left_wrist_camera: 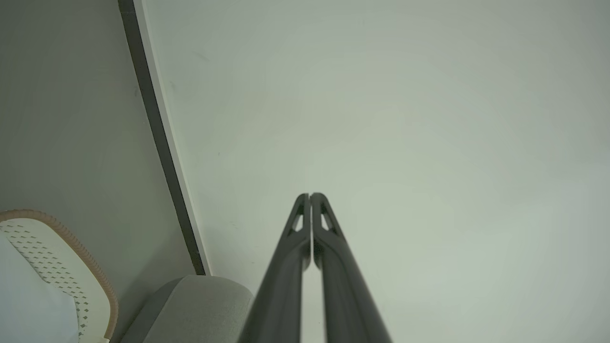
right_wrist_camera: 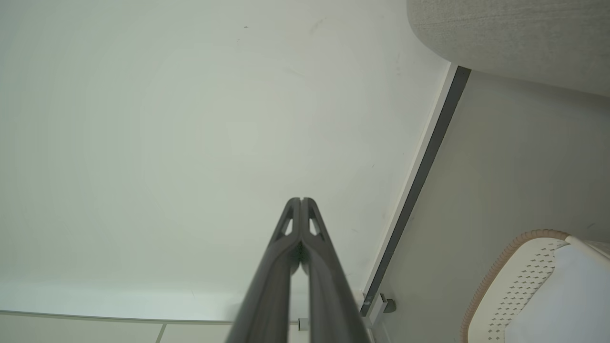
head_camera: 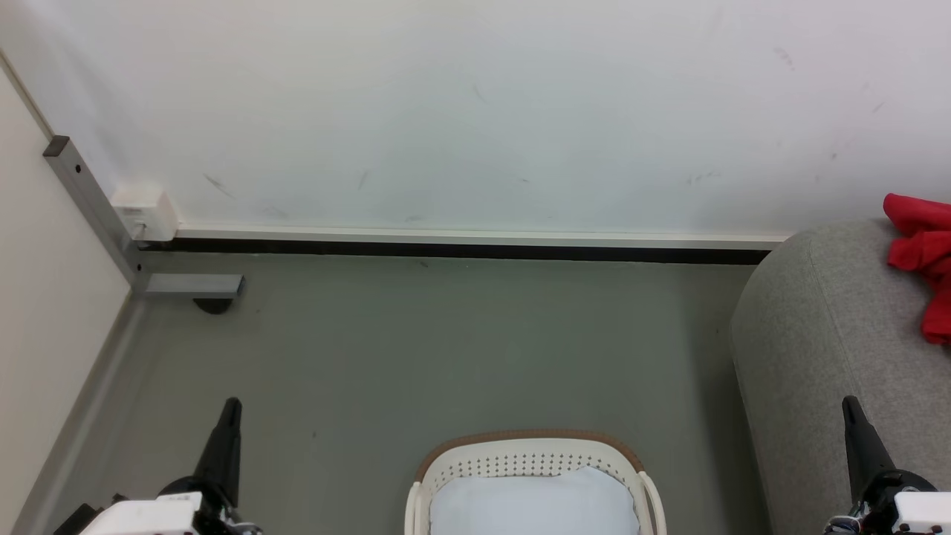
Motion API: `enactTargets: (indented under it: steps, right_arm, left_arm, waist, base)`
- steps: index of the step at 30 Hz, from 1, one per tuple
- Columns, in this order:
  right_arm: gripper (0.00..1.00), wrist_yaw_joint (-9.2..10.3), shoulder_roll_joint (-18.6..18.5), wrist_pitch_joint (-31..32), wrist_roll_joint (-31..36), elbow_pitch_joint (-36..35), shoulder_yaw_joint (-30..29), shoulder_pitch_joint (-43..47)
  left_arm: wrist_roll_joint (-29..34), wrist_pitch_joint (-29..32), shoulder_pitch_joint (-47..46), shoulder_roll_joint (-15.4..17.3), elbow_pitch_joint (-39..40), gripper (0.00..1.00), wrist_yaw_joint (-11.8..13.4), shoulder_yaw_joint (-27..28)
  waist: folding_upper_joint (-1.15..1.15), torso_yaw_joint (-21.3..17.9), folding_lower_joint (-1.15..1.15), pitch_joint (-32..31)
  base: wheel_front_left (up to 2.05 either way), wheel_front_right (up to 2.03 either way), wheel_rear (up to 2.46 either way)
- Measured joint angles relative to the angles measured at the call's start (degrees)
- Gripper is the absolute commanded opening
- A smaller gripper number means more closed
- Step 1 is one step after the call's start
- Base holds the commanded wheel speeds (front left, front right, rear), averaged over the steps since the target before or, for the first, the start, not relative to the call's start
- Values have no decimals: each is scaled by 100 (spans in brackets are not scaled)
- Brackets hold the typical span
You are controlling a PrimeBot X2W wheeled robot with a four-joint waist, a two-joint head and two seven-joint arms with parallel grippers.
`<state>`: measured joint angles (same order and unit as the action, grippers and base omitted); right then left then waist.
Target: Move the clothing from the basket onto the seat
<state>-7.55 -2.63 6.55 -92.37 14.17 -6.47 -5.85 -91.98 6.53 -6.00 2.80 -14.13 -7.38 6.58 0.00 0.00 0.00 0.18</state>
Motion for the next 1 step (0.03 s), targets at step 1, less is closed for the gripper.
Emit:
enactTargets:
  steps: [1]
  right_arm:
    - [0,0,0,0,0,0,0,0]
  left_arm:
    - [0,0,0,0,0,0,0,0]
  waist:
    - [0,0,0,0]
  base:
    - [0,0,0]
